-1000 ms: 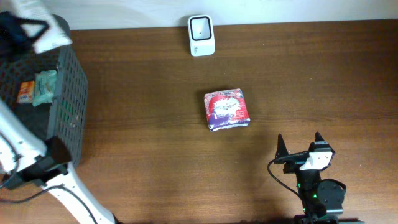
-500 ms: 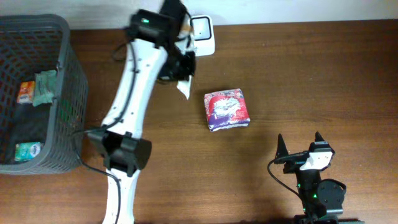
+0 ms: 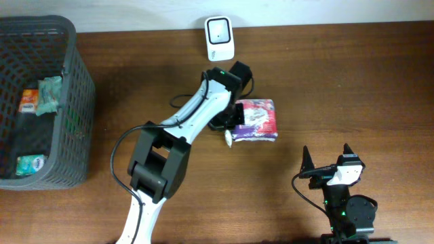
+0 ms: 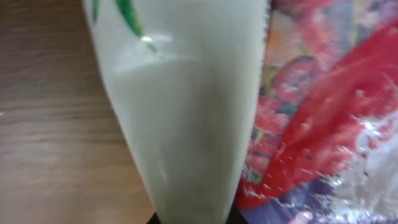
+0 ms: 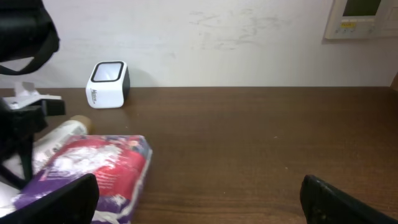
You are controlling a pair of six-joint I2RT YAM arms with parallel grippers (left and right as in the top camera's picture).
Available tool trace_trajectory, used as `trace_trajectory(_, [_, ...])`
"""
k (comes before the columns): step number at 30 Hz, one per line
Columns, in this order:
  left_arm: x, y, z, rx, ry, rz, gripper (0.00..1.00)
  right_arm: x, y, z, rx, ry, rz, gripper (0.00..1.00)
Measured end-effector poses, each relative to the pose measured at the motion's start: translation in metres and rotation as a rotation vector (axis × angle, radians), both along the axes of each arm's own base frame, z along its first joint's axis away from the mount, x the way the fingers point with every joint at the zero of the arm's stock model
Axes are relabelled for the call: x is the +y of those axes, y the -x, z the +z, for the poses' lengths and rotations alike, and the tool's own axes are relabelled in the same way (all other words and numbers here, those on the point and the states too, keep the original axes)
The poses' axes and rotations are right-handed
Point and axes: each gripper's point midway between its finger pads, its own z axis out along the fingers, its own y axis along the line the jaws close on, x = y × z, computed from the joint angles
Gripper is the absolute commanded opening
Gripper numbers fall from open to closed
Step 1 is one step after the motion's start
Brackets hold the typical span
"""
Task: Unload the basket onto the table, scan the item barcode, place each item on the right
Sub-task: 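Place the white tube upright-lying beside the pink package, then reach into basket and grasp the green-lidded jar with left gripper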
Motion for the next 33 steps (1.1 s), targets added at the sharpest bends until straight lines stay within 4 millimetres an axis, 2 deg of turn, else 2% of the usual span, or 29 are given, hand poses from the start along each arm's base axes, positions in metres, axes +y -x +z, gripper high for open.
trace_trajectory(3, [-0.018, -0.005, -0.003, -0.043, 0.043, -0.017, 0.02, 0.000, 0.000, 0.000, 0.000, 0.000, 0.000, 0.99])
trace_trajectory(4, [-0.024, -0.012, -0.003, -0.074, 0.068, -0.016, 0.04, 0.000, 0.000, 0.000, 0.000, 0.000, 0.000, 0.99])
trace_trajectory(6, [-0.029, -0.018, -0.002, -0.099, 0.086, -0.014, 0.07, 0.000, 0.000, 0.000, 0.000, -0.001, 0.000, 0.98])
trace_trajectory(10, [-0.028, -0.018, -0.002, -0.097, 0.086, -0.008, 0.22, 0.000, 0.000, 0.000, 0.000, 0.000, 0.000, 0.99])
trace_trajectory(11, [-0.027, -0.018, -0.002, -0.090, 0.093, -0.014, 0.31, 0.000, 0.000, 0.000, 0.000, 0.000, 0.000, 0.99])
trace_trajectory(12, [-0.026, -0.018, -0.001, -0.087, 0.099, -0.023, 0.46, 0.000, 0.000, 0.000, 0.000, -0.001, 0.000, 0.99])
trace_trajectory(13, [-0.025, -0.018, 0.000, -0.068, 0.126, -0.028, 0.52, 0.000, 0.000, 0.000, 0.000, 0.000, 0.000, 0.99])
trace_trajectory(15, [-0.020, -0.017, 0.004, -0.020, 0.175, -0.019, 0.56, 0.000, 0.000, 0.000, 0.000, -0.001, 0.000, 0.99])
trace_trajectory(18, [-0.009, -0.018, 0.017, 0.028, 0.239, -0.016, 0.58, 0.000, 0.000, 0.000, 0.000, 0.000, 0.000, 0.99])
trace_trajectory(20, [0.003, -0.028, 0.042, 0.016, 0.279, -0.013, 0.60, 0.000, 0.000, 0.000, 0.000, 0.000, 0.000, 0.99])
trace_trajectory(24, [0.034, -0.065, 0.137, -0.170, 0.360, -0.056, 0.62, 0.000, 0.000, 0.000, 0.000, 0.000, 0.000, 0.99])
trace_trajectory(27, [0.061, -0.078, 0.201, -0.318, 0.361, -0.056, 0.63, 0.000, 0.000, 0.000, 0.000, 0.000, 0.000, 0.99])
trace_trajectory(28, [0.079, -0.081, 0.229, -0.387, 0.335, -0.040, 0.66, 0.000, 0.000, 0.000, 0.000, 0.000, 0.000, 0.99])
trace_trajectory(29, [0.096, -0.083, 0.252, -0.453, 0.314, -0.018, 0.75, 0.000, 0.000, 0.000, 0.000, 0.000, 0.000, 0.99])
trace_trajectory(30, [0.119, -0.083, 0.275, -0.516, 0.275, 0.013, 0.77, 0.000, 0.000, 0.000, 0.000, 0.000, 0.000, 0.99])
trace_trajectory(31, [0.145, -0.081, 0.298, -0.583, 0.240, 0.052, 0.80, 0.000, 0.000, 0.000, 0.000, 0.000, 0.000, 0.99])
trace_trajectory(32, [0.179, -0.079, 0.323, -0.658, 0.200, 0.116, 0.81, 0.000, 0.000, 0.000, 0.000, 0.000, 0.000, 0.99])
trace_trajectory(33, [0.193, -0.076, 0.333, -0.686, 0.186, 0.143, 0.82, 0.000, 0.000, 0.000, 0.000, 0.000, 0.000, 0.99])
